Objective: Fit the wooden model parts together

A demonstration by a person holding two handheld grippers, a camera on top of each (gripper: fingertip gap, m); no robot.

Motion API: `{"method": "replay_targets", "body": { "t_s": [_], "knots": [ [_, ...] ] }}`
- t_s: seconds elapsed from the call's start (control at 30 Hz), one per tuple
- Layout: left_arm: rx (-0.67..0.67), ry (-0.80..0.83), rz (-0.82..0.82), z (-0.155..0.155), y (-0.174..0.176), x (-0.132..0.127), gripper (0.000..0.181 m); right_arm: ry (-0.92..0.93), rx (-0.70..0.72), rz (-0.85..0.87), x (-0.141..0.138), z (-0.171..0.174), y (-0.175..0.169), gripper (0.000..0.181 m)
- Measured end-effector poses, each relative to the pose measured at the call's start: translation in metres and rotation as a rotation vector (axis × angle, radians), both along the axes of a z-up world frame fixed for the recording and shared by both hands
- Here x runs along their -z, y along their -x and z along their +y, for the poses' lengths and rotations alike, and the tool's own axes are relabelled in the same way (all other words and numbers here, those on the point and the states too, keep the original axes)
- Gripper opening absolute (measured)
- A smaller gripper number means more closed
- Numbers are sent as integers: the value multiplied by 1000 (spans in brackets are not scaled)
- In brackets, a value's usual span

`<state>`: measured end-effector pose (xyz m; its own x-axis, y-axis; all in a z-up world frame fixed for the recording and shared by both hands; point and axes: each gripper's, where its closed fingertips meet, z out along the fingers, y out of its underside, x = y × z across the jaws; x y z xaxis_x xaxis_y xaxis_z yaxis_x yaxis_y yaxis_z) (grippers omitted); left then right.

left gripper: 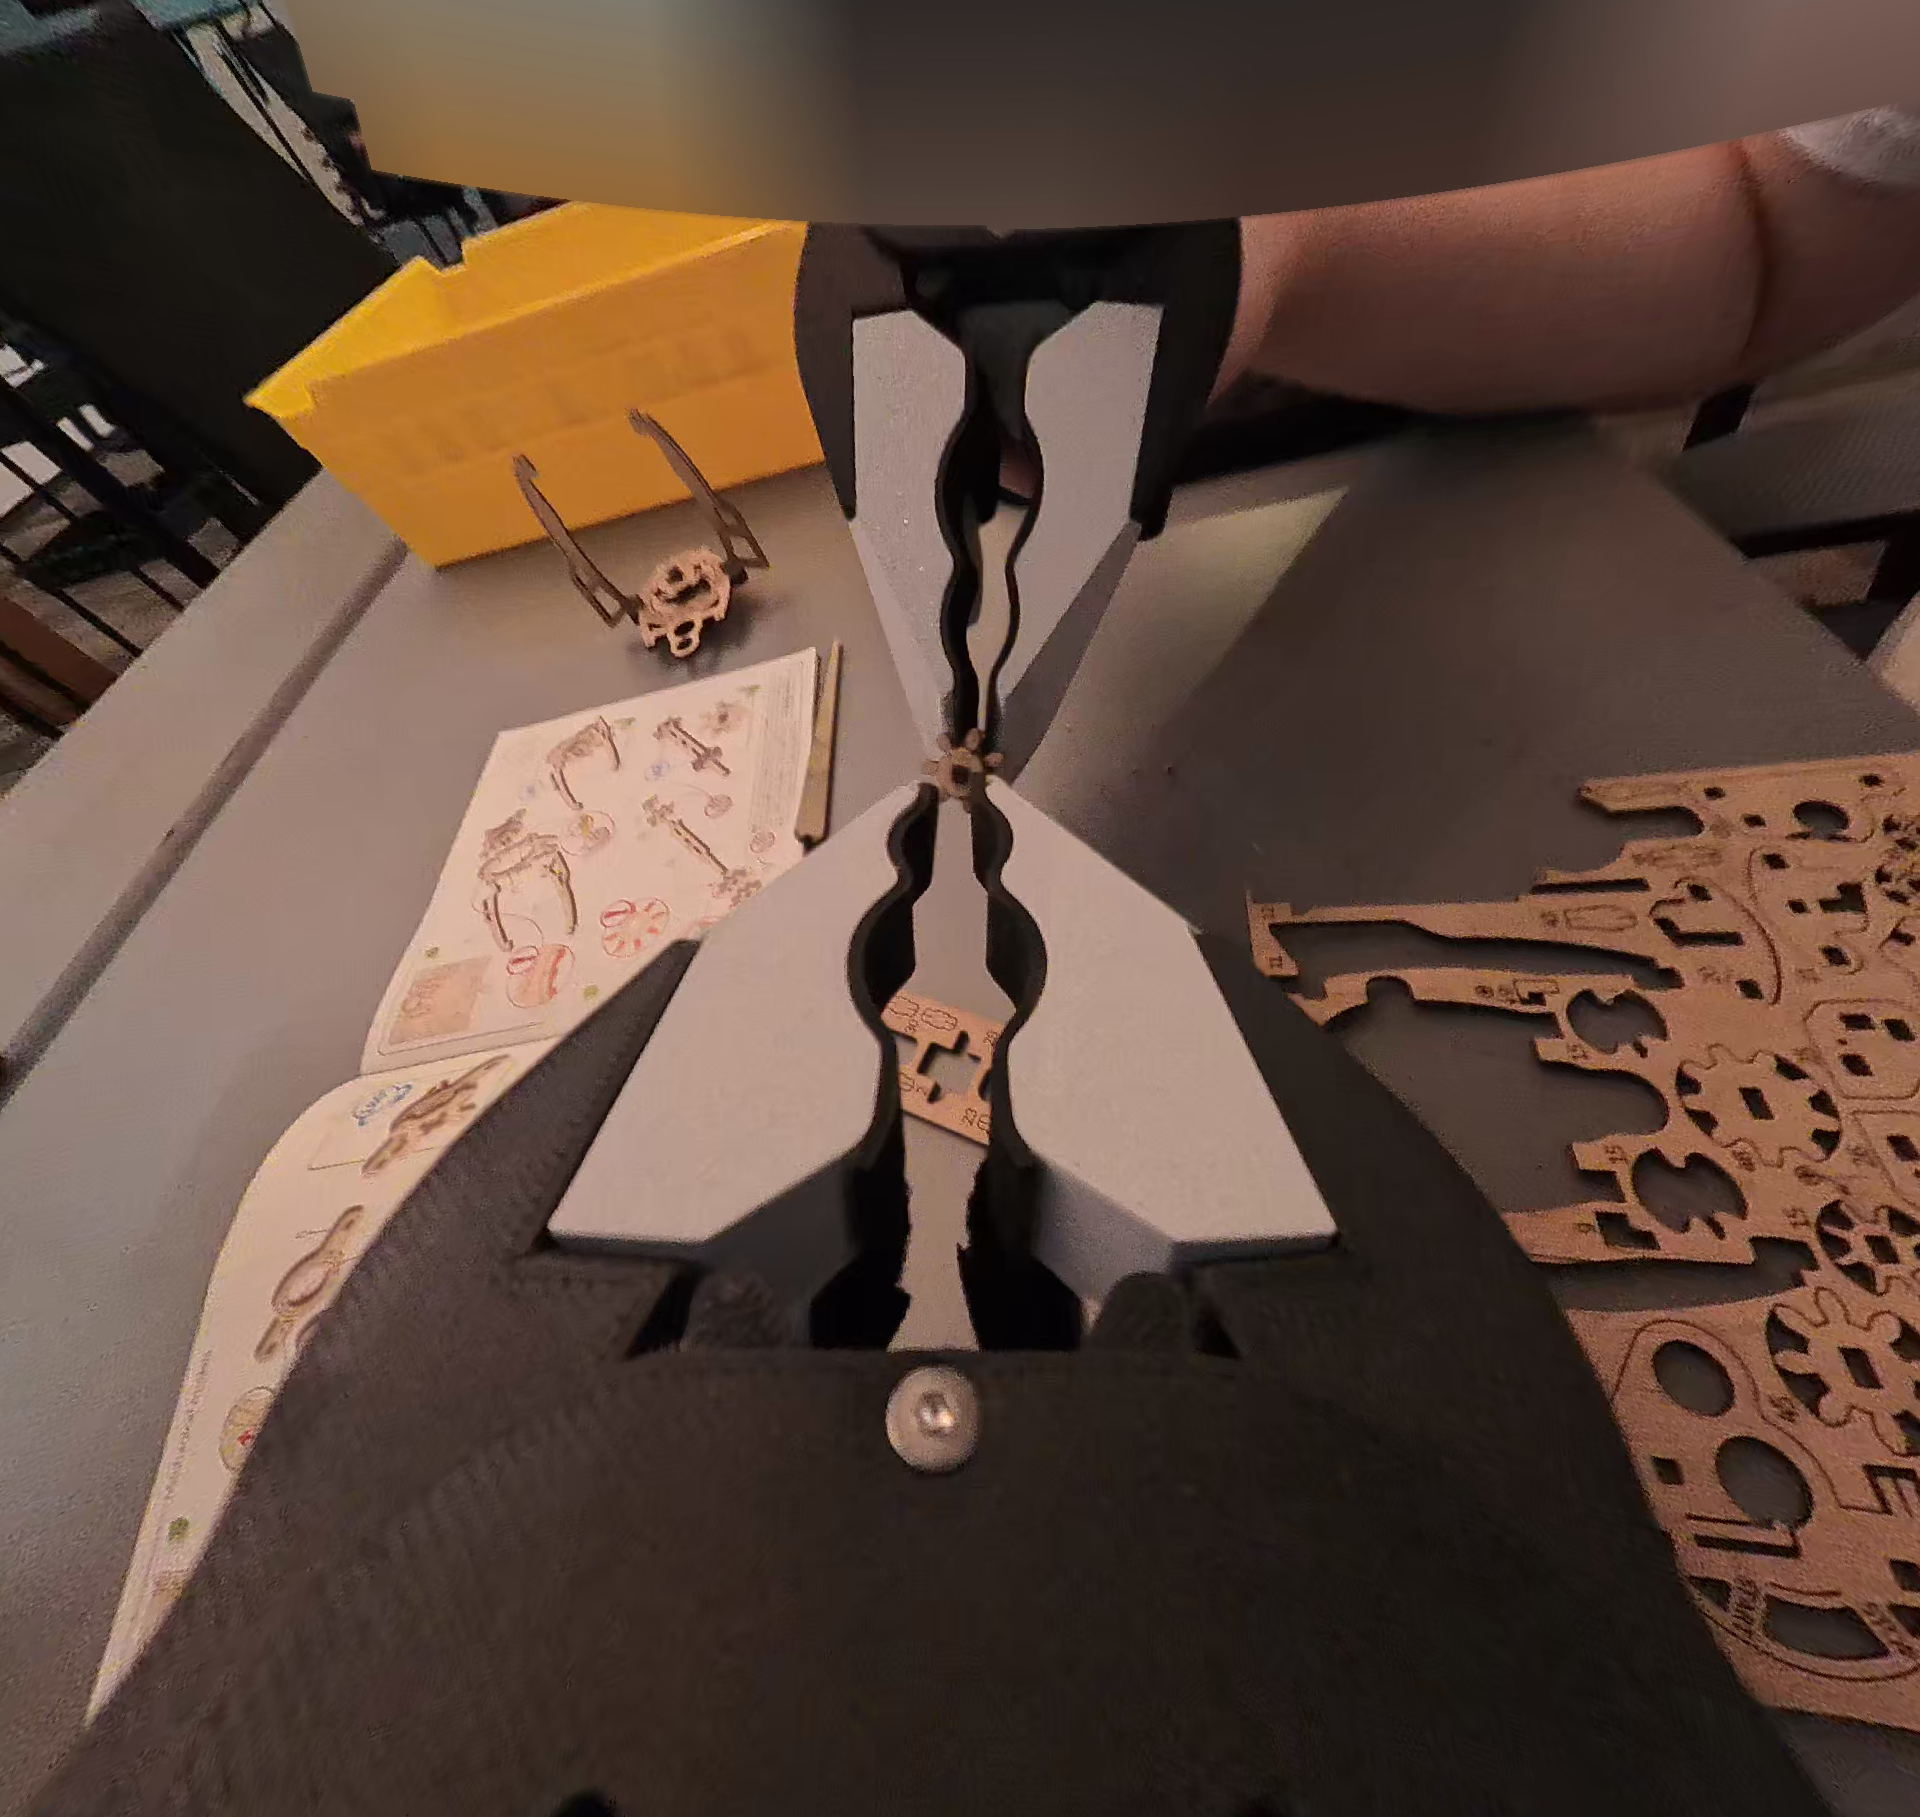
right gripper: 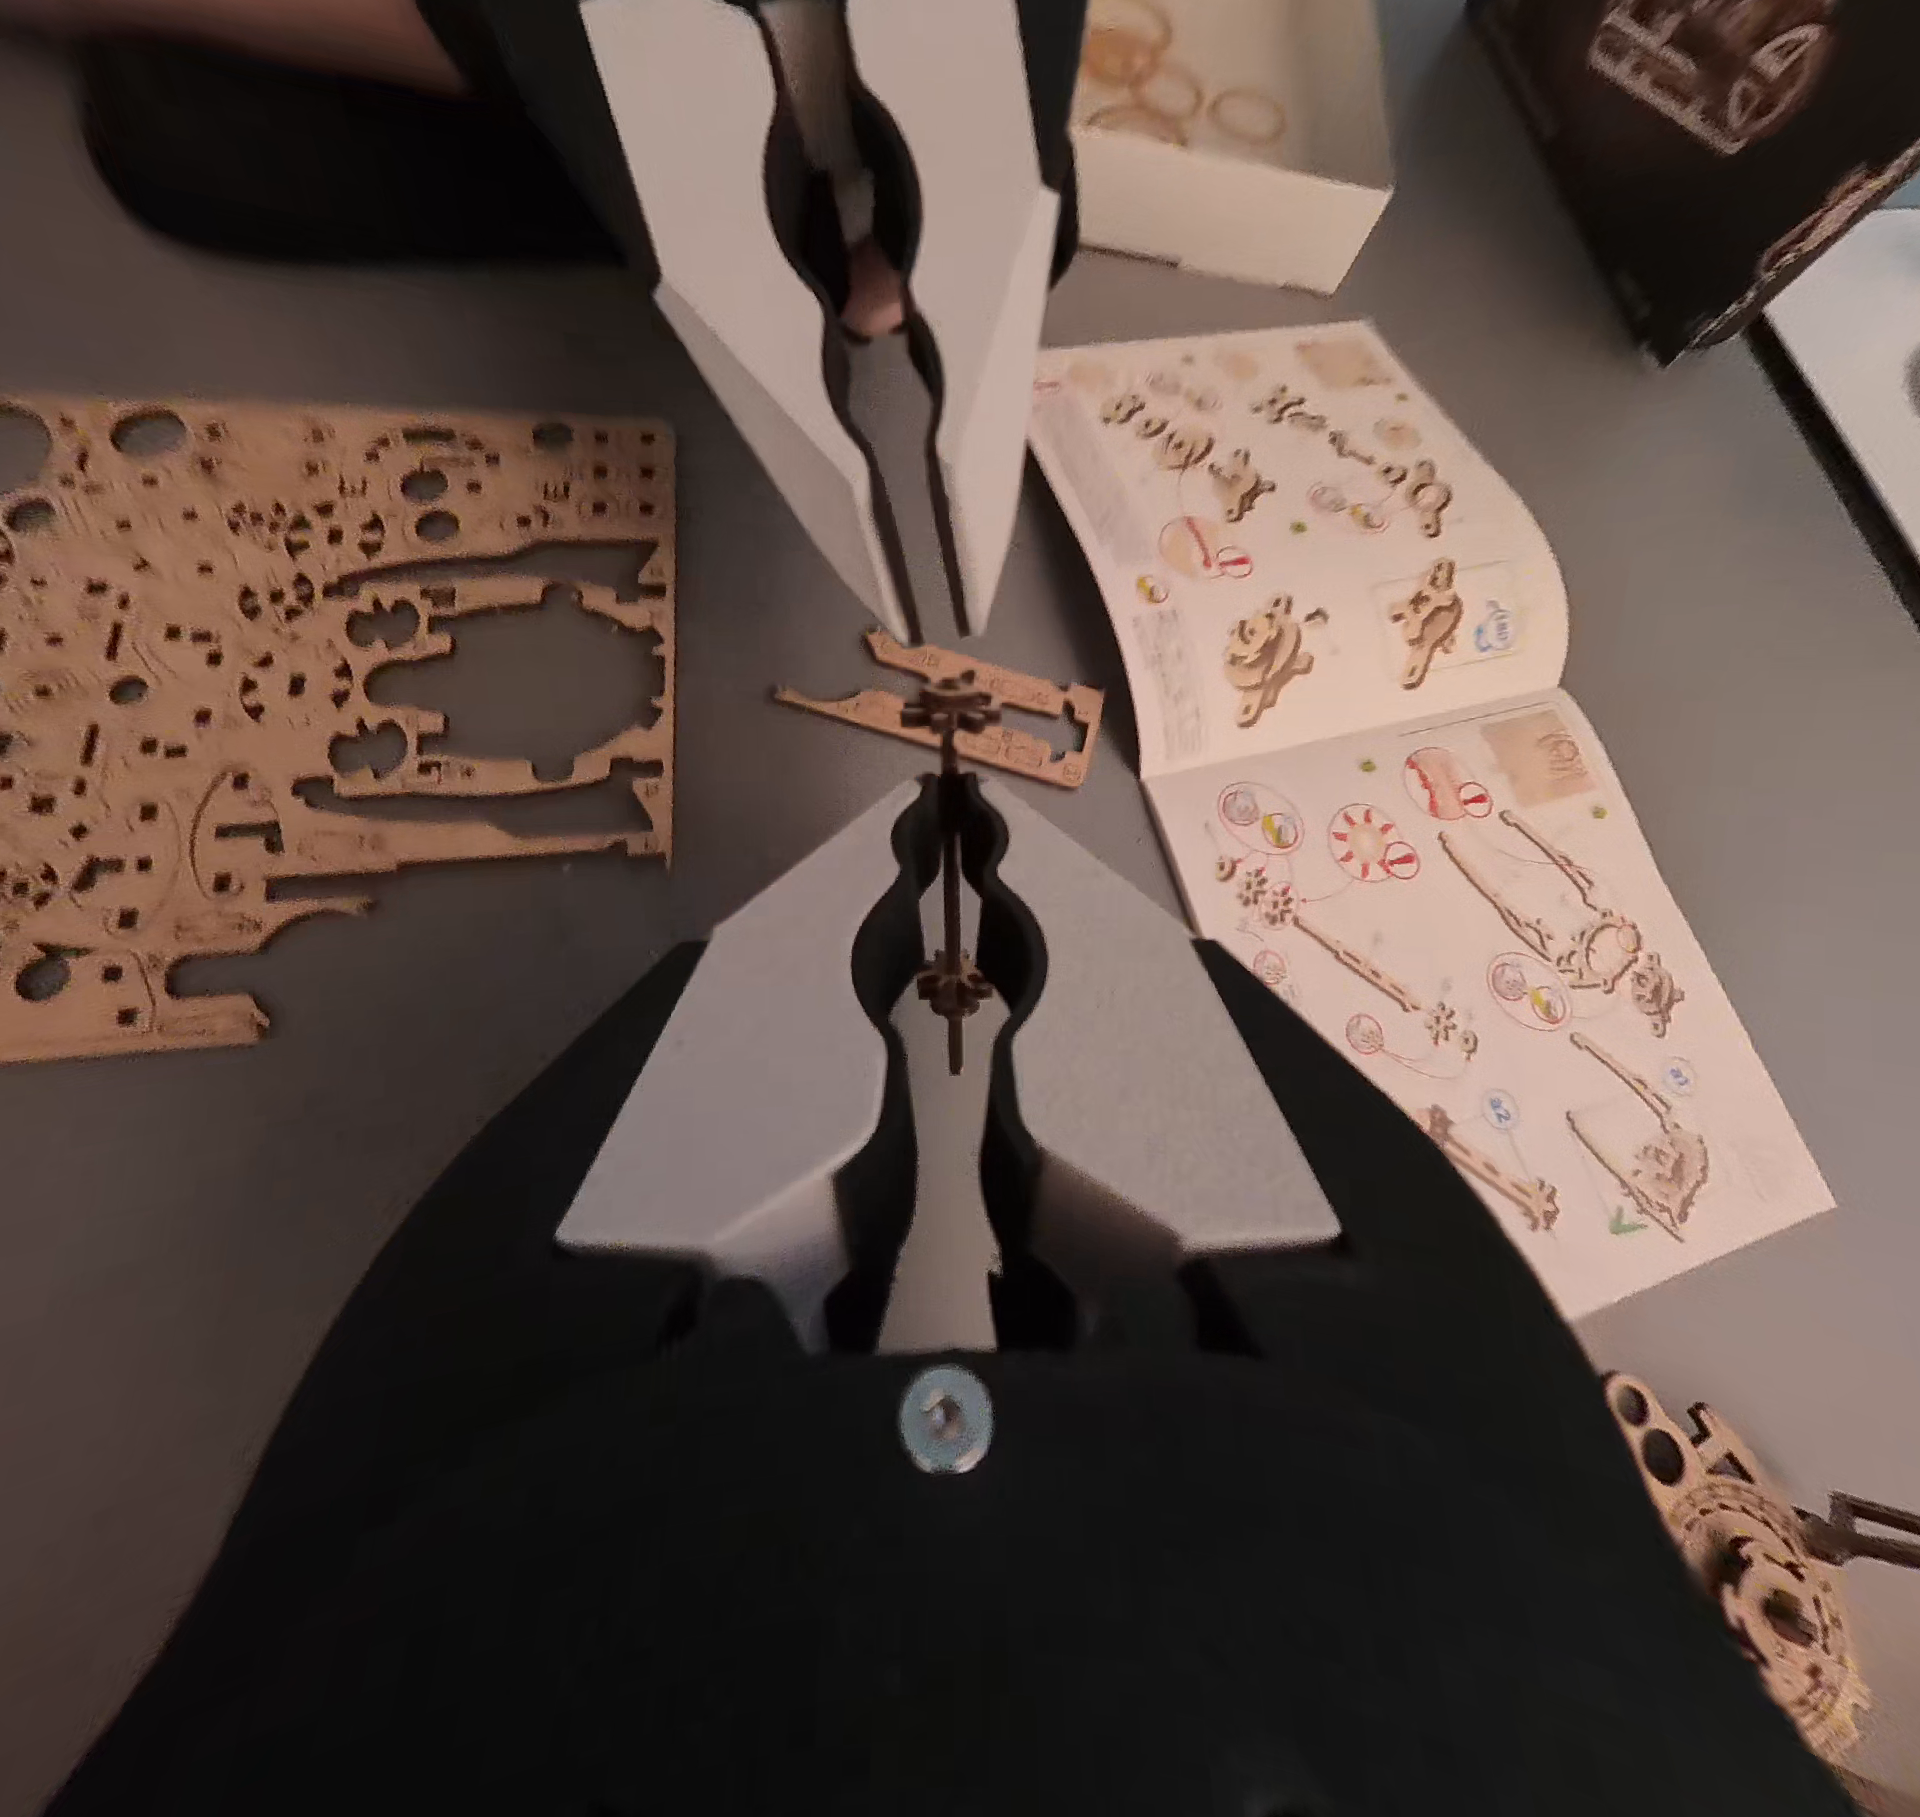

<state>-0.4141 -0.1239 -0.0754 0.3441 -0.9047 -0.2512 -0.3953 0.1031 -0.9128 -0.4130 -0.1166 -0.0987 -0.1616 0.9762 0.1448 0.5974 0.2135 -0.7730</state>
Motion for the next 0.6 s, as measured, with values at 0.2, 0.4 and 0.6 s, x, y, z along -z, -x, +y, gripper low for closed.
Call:
{"method": "replay_targets", "body": {
  "t_s": [0.2,0.4,0.6],
  "knots": [
    [36,16,54,-7,-7,12,0,-29,-51,-78,14,-9,-2,2],
    [57,30,79,-10,-9,18,0,-18,-64,-109,19,-12,-3,2],
    [69,20,71,-12,-8,16,3,7,-81,-101,17,-16,-4,2]
  ]
}}
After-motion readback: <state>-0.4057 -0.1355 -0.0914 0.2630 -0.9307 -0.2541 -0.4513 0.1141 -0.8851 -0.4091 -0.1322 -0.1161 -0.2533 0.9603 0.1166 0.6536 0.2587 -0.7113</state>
